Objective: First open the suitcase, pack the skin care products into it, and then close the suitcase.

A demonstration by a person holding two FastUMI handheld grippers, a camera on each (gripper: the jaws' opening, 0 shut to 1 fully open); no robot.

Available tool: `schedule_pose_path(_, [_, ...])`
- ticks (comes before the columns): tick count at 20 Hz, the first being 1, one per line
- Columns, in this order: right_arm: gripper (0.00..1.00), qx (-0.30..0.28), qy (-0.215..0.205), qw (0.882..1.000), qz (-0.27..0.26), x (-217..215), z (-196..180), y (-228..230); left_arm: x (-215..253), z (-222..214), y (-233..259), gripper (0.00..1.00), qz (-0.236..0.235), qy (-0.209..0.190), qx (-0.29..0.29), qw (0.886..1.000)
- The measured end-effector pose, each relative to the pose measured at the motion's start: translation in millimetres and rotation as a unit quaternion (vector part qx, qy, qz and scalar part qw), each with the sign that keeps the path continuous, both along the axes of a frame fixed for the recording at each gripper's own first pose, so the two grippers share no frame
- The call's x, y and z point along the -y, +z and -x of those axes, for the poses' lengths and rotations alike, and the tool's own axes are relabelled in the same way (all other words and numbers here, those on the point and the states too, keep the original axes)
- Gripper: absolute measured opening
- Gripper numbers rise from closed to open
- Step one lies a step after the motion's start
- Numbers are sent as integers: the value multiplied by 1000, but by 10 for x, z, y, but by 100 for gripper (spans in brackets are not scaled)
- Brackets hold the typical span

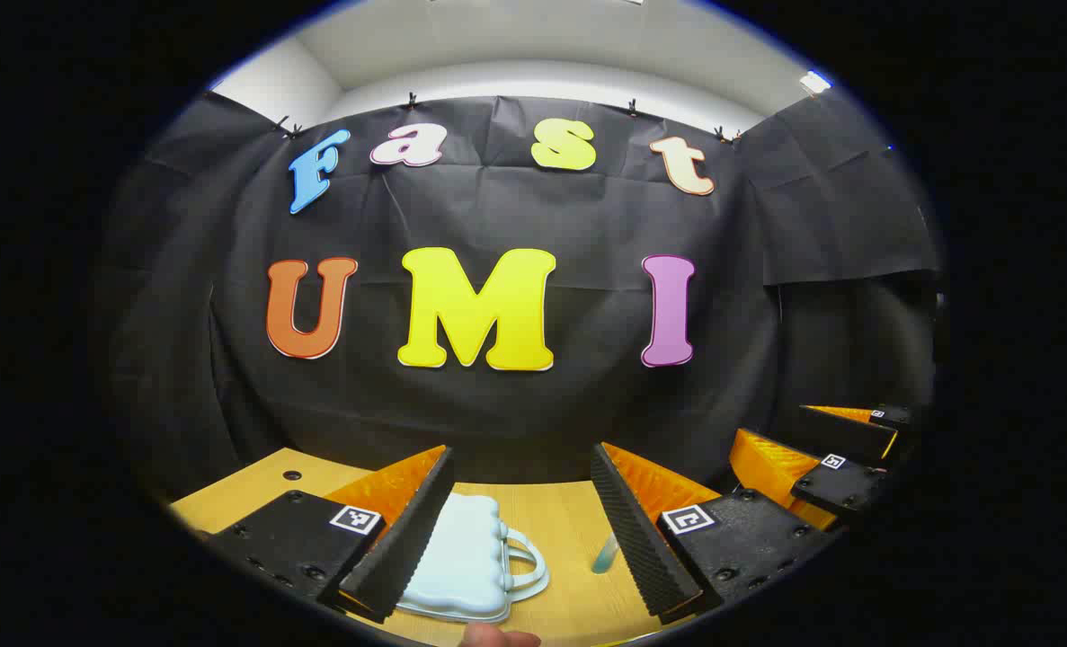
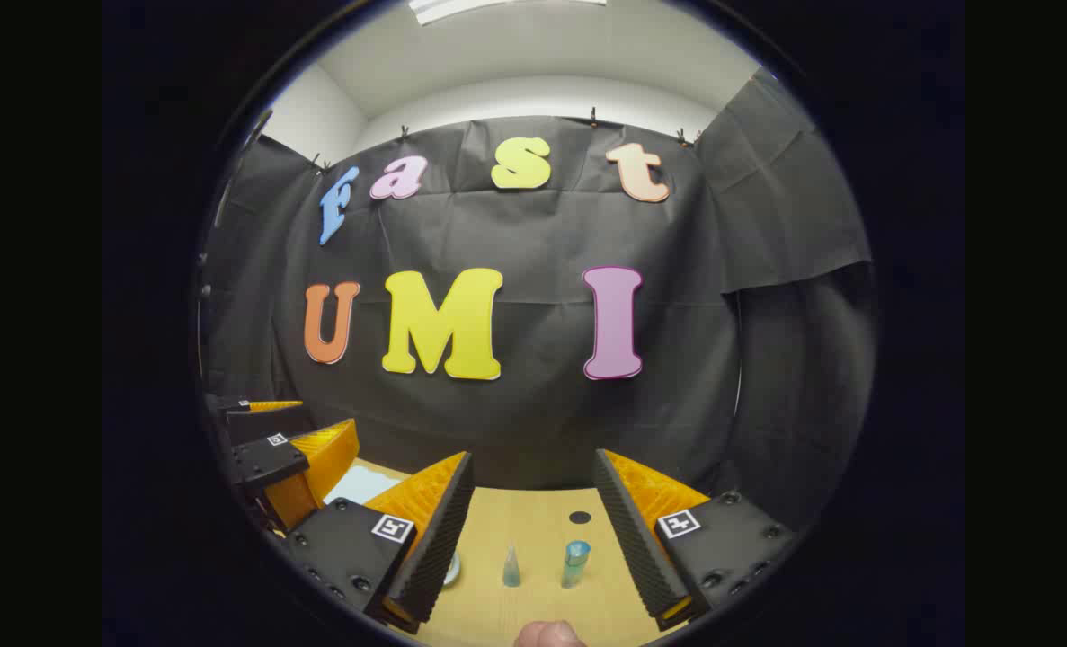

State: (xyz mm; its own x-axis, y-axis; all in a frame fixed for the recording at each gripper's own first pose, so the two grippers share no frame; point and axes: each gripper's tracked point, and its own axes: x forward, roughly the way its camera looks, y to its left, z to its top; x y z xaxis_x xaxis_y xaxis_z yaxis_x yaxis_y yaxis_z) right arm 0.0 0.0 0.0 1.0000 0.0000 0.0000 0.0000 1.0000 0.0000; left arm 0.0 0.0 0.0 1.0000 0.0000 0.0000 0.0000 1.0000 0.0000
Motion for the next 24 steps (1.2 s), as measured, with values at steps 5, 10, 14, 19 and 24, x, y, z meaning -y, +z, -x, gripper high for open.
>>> schedule_pose_path(5, [80, 4, -3, 1000, 4, 9, -70, 20, -37, -71, -39, 97, 1, 9, -1, 1000])
schedule_pose_path(10, [80, -4, -7, 1000, 6, 92, -114, -51, -28, -125, -80, 97, -1, 15, -4, 1000])
schedule_pose_path(14, [80, -9, -8, 1000, -5, 196, -114, -102, 8, -146, -103, 97, -10, 18, -3, 1000])
schedule_pose_path(19, [80, -12, -16, 1000, 6, 413, -61, -179, 134, -116, -373, 97, -21, 0, -34, 999])
schedule_pose_path(24, [77, -40, -26, 999, 3, 644, -2, -419, 294, -136, -971, 98, -87, -47, -115, 988])
